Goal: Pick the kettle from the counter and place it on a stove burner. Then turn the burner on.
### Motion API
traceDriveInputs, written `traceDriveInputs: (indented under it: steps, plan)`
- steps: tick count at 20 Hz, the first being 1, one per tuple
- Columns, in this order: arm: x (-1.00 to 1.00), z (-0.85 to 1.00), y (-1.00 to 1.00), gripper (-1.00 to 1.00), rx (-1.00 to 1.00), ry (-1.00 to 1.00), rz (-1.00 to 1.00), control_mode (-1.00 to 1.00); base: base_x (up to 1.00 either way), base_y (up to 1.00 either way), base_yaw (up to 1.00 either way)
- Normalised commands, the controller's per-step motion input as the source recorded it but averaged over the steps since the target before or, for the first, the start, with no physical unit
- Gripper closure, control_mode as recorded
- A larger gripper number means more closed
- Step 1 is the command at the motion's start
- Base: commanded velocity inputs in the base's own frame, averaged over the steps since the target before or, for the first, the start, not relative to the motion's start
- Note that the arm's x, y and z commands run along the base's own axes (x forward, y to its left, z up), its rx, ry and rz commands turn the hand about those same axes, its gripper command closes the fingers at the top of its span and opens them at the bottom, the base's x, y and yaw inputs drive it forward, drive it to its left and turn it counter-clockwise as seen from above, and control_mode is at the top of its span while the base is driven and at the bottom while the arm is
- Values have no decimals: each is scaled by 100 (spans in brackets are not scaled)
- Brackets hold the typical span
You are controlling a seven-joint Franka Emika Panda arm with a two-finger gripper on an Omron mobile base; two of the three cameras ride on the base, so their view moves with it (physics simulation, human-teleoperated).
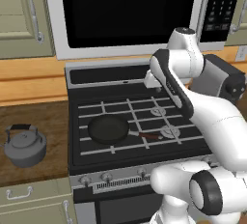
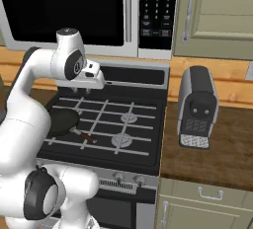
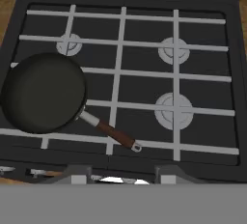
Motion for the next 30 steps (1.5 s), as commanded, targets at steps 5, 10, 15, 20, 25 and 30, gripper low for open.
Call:
traceDriveInputs:
  steps: [5, 10, 15, 20, 25, 30]
  plan:
    - [-54, 0, 28, -100, 0, -3, 6, -100, 0, 0, 0]
    - [-30, 0, 100, -100, -4, -5, 7, -100, 0, 0, 0]
    - [-1, -5, 100, -100, -10, -3, 16, -100, 0, 0, 0]
    - [-1, -2, 100, -100, -5, -11, 25, -100, 0, 0, 0]
    - [-8, -31, 100, -100, 0, -20, 41, -100, 0, 0, 0]
    - [-11, -43, 100, -100, 0, -3, 52, -100, 0, 0, 0]
